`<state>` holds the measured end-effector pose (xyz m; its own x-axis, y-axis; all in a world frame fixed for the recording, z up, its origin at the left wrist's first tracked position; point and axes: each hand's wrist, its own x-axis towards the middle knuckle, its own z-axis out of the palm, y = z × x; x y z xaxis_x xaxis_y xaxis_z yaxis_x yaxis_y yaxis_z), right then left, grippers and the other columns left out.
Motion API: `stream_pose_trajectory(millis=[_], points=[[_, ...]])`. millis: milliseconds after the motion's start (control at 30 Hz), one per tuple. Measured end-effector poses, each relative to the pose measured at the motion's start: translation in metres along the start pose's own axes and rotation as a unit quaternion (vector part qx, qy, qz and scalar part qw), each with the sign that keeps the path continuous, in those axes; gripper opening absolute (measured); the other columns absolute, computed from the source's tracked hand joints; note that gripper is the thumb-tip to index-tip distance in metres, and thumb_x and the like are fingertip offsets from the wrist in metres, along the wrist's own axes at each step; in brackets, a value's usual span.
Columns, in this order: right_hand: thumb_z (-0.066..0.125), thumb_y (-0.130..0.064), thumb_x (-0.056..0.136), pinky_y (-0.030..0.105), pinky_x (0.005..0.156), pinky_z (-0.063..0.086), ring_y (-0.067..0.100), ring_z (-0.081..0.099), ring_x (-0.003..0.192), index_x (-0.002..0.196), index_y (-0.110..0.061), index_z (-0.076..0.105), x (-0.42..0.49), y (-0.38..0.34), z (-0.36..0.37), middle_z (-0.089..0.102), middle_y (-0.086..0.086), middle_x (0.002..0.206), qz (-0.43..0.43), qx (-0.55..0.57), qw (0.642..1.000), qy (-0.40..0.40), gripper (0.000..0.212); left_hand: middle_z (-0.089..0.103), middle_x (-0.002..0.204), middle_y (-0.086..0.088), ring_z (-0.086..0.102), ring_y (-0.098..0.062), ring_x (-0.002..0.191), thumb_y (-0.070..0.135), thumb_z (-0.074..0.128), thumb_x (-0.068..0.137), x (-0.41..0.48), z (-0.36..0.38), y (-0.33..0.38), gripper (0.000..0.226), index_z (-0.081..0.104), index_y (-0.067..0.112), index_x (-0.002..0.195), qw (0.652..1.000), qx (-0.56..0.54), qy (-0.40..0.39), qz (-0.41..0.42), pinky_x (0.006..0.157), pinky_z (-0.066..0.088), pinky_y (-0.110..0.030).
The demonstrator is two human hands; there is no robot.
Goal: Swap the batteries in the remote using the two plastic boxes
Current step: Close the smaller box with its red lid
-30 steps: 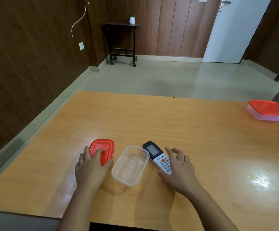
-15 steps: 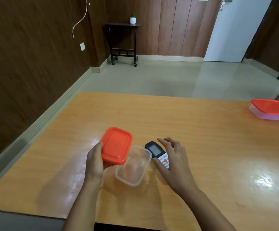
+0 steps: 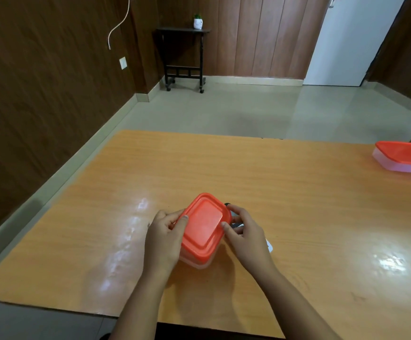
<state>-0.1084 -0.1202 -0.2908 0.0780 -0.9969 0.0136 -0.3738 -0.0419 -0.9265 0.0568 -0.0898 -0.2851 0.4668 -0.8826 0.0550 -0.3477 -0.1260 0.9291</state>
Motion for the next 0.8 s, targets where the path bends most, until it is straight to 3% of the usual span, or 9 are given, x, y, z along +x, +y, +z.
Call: stream_pose_trajectory(millis=[67, 133, 233, 333, 400, 500, 567, 700, 800], points=[[0.063, -0.018, 0.089, 0.01, 0.059, 0.042, 0.008, 0.054, 0.063, 0.123, -0.027, 0.058, 0.002, -0.001, 0.004, 0.062, 0.001, 0.084, 0.009, -0.009, 1.0, 0.014, 0.036, 0.053, 0.103, 0.007, 0.046, -0.013, 0.103, 0.028, 0.057, 0.089, -0.001, -0.002, -0.004, 0.025, 0.073, 0.021, 0.107, 0.991, 0.124, 0.027, 0.033, 0.07, 0.037, -0.022], [0.059, -0.018, 0.089, 0.014, 0.063, 0.042, 0.008, 0.055, 0.07, 0.122, -0.027, 0.058, 0.004, -0.002, 0.01, 0.06, 0.002, 0.096, 0.0, -0.057, 0.998, 0.029, 0.035, 0.049, 0.103, 0.011, 0.042, -0.01, 0.102, 0.033, 0.055, 0.089, -0.003, -0.006, -0.006, 0.026, 0.073, 0.024, 0.105, 0.983, 0.181, 0.017, 0.026, 0.062, 0.033, -0.017], [0.057, -0.017, 0.086, 0.024, 0.077, 0.047, 0.012, 0.059, 0.087, 0.123, -0.026, 0.057, 0.005, -0.002, 0.017, 0.048, -0.002, 0.119, -0.02, -0.129, 0.991, 0.017, 0.038, 0.049, 0.1, 0.01, 0.053, -0.012, 0.092, 0.033, 0.049, 0.089, -0.004, -0.009, -0.015, 0.031, 0.069, 0.032, 0.112, 0.974, 0.224, -0.04, -0.001, 0.06, 0.04, -0.023], [0.051, -0.017, 0.09, 0.024, 0.077, 0.04, 0.013, 0.057, 0.099, 0.13, -0.025, 0.051, 0.005, -0.003, 0.022, 0.047, -0.003, 0.128, -0.015, -0.169, 0.985, -0.026, 0.041, 0.058, 0.108, 0.004, 0.058, -0.015, 0.081, 0.025, 0.044, 0.091, -0.001, -0.013, -0.019, 0.039, 0.062, 0.041, 0.122, 0.974, 0.194, -0.111, -0.038, 0.065, 0.045, -0.029], [0.05, -0.019, 0.089, 0.025, 0.076, 0.038, 0.013, 0.055, 0.102, 0.129, -0.025, 0.049, 0.005, -0.005, 0.023, 0.05, -0.003, 0.125, -0.009, -0.19, 0.981, -0.034, 0.04, 0.063, 0.108, 0.001, 0.056, -0.014, 0.078, 0.022, 0.046, 0.092, 0.001, -0.014, -0.02, 0.037, 0.064, 0.037, 0.12, 0.981, 0.153, -0.114, -0.046, 0.064, 0.044, -0.028], [0.055, -0.024, 0.081, 0.032, 0.072, 0.043, 0.017, 0.057, 0.09, 0.111, -0.023, 0.048, 0.004, -0.01, 0.02, 0.057, -0.001, 0.105, 0.034, -0.183, 0.981, -0.046, 0.03, 0.064, 0.106, 0.004, 0.055, -0.01, 0.095, 0.023, 0.052, 0.092, 0.002, -0.017, -0.019, 0.028, 0.067, 0.029, 0.114, 0.988, 0.145, -0.035, -0.027, 0.072, 0.04, -0.026], [0.055, -0.029, 0.08, 0.033, 0.067, 0.042, 0.018, 0.059, 0.08, 0.099, -0.021, 0.046, 0.003, -0.013, 0.017, 0.059, -0.003, 0.087, 0.075, -0.204, 0.973, -0.074, 0.022, 0.06, 0.108, 0.004, 0.055, -0.01, 0.089, 0.032, 0.054, 0.091, 0.004, -0.021, -0.021, 0.025, 0.065, 0.026, 0.114, 0.98, 0.198, 0.012, -0.019, 0.071, 0.037, -0.025], [0.049, -0.038, 0.084, 0.03, 0.058, 0.035, 0.019, 0.055, 0.076, 0.071, -0.02, 0.042, -0.003, -0.018, 0.012, 0.055, -0.003, 0.074, 0.088, -0.298, 0.942, -0.128, 0.023, 0.057, 0.088, 0.002, 0.05, -0.015, 0.074, 0.05, 0.037, 0.094, 0.008, -0.026, -0.027, 0.039, 0.057, 0.017, 0.095, 0.948, 0.316, -0.007, -0.03, 0.061, 0.034, -0.029], [0.049, -0.038, 0.085, 0.029, 0.059, 0.036, 0.019, 0.054, 0.078, 0.079, -0.021, 0.045, -0.005, -0.017, 0.009, 0.056, -0.003, 0.079, 0.091, -0.287, 0.938, -0.17, 0.019, 0.053, 0.071, 0.003, 0.046, -0.012, 0.06, 0.049, 0.03, 0.097, 0.006, -0.022, -0.027, 0.043, 0.05, 0.012, 0.087, 0.951, 0.309, 0.007, -0.014, 0.05, 0.031, -0.029]])
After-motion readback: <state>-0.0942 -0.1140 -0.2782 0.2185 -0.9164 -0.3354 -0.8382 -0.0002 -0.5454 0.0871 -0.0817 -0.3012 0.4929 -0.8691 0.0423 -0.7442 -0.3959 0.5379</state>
